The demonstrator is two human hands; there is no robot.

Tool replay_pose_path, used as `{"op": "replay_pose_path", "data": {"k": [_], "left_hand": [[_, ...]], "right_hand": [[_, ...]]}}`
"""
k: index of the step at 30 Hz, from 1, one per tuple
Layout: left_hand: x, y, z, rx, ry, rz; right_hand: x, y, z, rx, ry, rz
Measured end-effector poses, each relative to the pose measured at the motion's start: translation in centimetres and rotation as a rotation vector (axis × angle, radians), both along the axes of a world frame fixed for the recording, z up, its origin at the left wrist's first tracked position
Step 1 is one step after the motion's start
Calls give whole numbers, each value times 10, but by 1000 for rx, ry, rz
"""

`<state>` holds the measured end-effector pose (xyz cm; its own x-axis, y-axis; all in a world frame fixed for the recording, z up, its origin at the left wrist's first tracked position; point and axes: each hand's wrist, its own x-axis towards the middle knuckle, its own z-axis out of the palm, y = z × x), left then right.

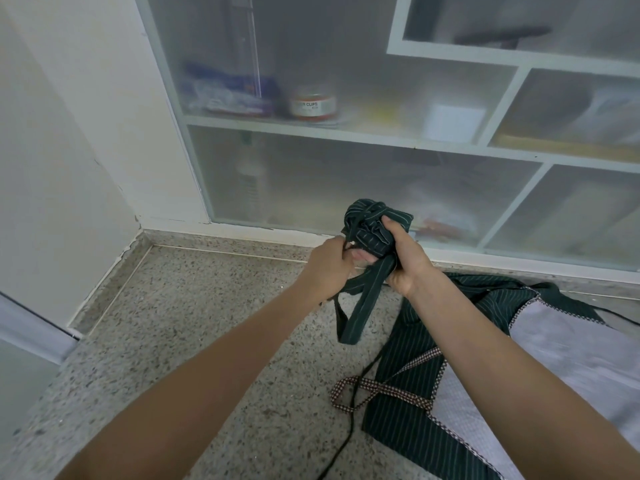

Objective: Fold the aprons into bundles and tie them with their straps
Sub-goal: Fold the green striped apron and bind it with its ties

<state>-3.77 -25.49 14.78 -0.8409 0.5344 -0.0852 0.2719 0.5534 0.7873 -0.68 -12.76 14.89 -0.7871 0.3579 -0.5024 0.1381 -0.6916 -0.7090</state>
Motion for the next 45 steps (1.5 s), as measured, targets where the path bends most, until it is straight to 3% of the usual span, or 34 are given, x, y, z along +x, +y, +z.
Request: {"op": "replay_pose_path", "data": {"k": [4,7,11,14,16,19,22,25,32,40,45], "left_hand": [[-2,-3,10,-146,414,-95],[-12,-3,17,-202,513,-162],[-19,5,19,-128,417,-207],[-21,8,11,-99,352,-215],[-21,7,4,-96,310,-212],[-21,3,-17,-138,233,-231],[-19,-4,-51,-165,139,-289],[-15,-8,-86,-199,71,-285],[-4,-8,-151,-207,-32,-254],[18,-29,-186,-235,230,-67],[18,-31,-183,74,22,103]], "right_hand": [[1,2,-5,131,-126,1],[1,1,-8,331,-271,53],[2,-2,-7,420,-361,210],[-1,1,-14,706,-423,290],[4,-4,-14,892,-369,360],[13,-10,-32,928,-209,490],[22,-17,-62,1014,-187,593],[28,-29,-97,1064,-254,609],[32,-50,-156,1403,-544,549],[36,-47,-174,1177,-663,648],[41,-42,-176,894,-538,346]]}}
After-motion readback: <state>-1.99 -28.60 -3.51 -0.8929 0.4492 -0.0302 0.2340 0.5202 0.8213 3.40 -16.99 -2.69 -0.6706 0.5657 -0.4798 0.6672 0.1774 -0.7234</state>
